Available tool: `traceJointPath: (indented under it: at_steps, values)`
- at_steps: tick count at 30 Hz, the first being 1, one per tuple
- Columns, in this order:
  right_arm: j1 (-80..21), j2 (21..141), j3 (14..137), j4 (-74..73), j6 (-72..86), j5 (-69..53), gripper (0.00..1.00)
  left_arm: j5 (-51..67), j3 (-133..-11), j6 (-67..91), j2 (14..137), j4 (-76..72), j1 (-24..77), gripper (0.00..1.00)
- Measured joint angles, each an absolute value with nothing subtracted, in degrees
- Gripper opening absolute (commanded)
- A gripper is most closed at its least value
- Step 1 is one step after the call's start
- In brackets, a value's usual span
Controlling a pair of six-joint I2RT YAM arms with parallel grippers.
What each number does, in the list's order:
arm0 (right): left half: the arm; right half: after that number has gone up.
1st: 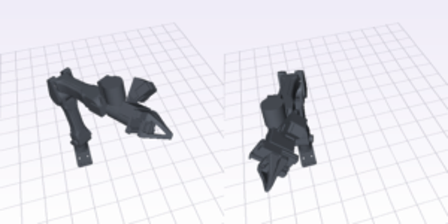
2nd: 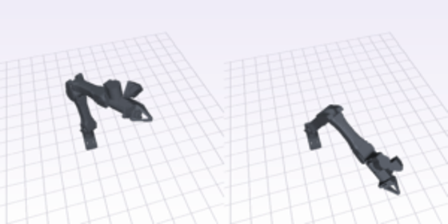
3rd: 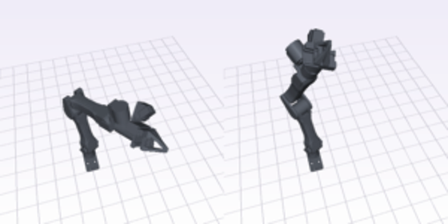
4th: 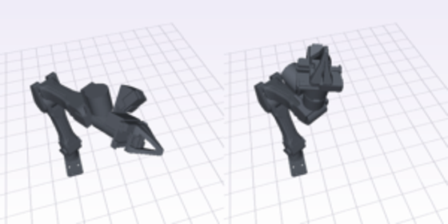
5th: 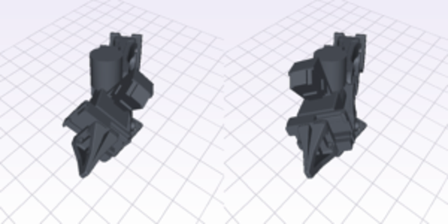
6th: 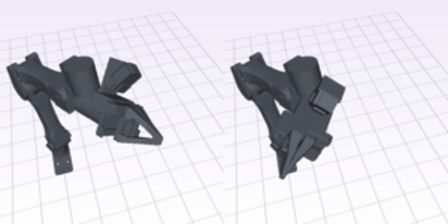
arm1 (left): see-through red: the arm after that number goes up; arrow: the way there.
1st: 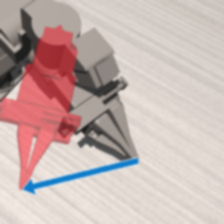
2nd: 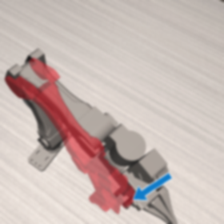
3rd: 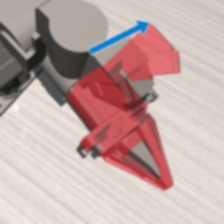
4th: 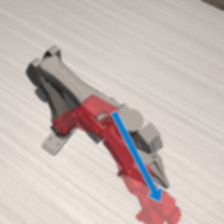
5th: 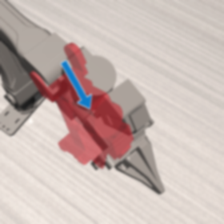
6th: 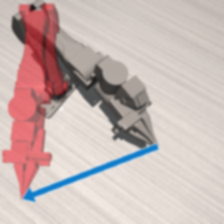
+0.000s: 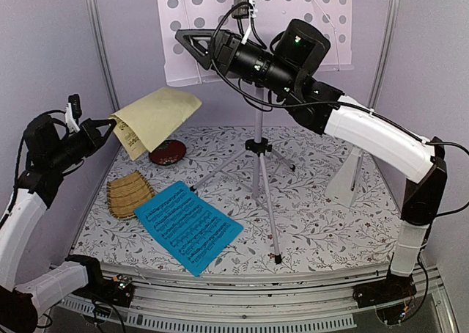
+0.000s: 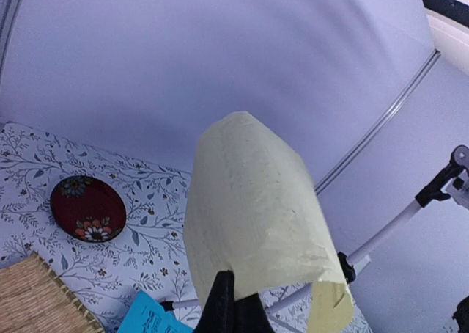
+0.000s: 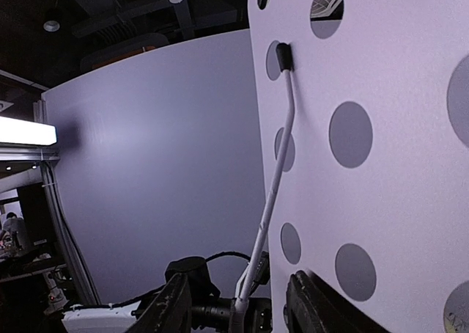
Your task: Pack up the instrument practice props
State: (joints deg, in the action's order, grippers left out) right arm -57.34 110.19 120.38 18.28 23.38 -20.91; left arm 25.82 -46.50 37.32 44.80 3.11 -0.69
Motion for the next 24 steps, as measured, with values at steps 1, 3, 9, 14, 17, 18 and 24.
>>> traceJointPath:
  at_steps: [1,3,9,14,17,18,24]
  values:
    - [-57.34,109.19,118.56,18.44,23.05,-21.37,0.53,26.79,-46.37,36.93,44.62,4.19,-0.69,0.00]
    - [-57.34,106.98,114.93,18.59,22.24,-21.63,0.59,28.05,-46.17,36.01,43.81,6.09,-0.69,0.00]
    - [-57.36,97.25,103.02,19.64,18.28,-21.67,0.71,28.93,-45.54,31.90,39.94,11.73,-0.67,0.00]
    - [-57.34,88.36,95.20,20.67,15.09,-20.86,0.77,29.76,-41.54,30.30,40.36,11.77,1.65,0.00]
    - [-57.36,84.14,91.59,21.19,13.34,-19.77,0.80,29.45,-40.86,29.65,43.38,11.81,6.22,0.00]
    - [-57.36,82.94,90.56,21.39,12.80,-19.31,0.81,29.23,-40.86,29.41,44.47,11.77,8.05,0.00]
    - [-57.36,76.44,82.76,21.71,9.56,-15.62,0.84,24.93,-41.10,26.33,47.24,11.66,22.65,0.00]
